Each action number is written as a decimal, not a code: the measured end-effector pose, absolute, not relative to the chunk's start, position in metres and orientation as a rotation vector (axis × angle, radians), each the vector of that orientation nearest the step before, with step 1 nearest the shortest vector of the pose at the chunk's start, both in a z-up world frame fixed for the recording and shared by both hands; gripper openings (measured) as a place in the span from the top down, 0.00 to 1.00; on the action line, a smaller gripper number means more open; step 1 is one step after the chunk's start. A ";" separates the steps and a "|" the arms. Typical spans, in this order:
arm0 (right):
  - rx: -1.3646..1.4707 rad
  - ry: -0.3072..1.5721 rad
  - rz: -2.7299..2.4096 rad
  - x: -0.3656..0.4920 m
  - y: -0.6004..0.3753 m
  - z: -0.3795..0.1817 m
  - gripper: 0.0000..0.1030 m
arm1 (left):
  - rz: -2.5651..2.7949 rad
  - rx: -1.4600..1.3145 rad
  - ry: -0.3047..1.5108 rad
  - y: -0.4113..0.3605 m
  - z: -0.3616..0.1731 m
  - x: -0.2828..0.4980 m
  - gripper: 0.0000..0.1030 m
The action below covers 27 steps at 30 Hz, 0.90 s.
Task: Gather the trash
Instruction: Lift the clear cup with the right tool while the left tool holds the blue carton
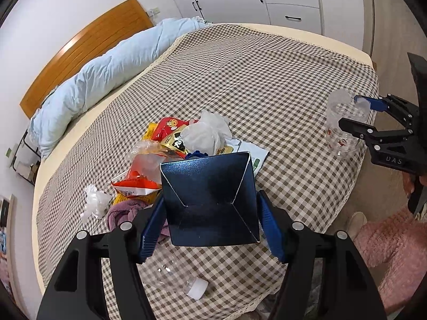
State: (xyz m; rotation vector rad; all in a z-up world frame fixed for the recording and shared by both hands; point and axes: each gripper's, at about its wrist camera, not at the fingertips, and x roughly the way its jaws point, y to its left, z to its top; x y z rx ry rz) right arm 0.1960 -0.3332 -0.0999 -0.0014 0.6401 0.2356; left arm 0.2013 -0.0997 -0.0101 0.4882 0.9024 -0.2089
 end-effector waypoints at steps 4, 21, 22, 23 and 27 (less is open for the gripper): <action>-0.008 0.678 0.215 0.201 -0.331 -0.097 0.31 | -0.211 0.484 0.901 -0.100 -0.010 0.199 0.38; -0.047 0.598 0.222 0.170 -0.321 -0.074 0.42 | -0.213 0.441 0.853 -0.092 0.005 0.175 0.40; -0.047 0.587 0.227 0.166 -0.321 -0.071 0.42 | -0.214 0.441 0.846 -0.091 0.008 0.171 0.40; -0.046 0.578 0.231 0.162 -0.321 -0.068 0.42 | -0.216 0.442 0.840 -0.092 0.010 0.169 0.40; -0.037 0.549 0.240 0.149 -0.320 -0.058 0.42 | -0.213 0.447 0.805 -0.093 0.018 0.157 0.41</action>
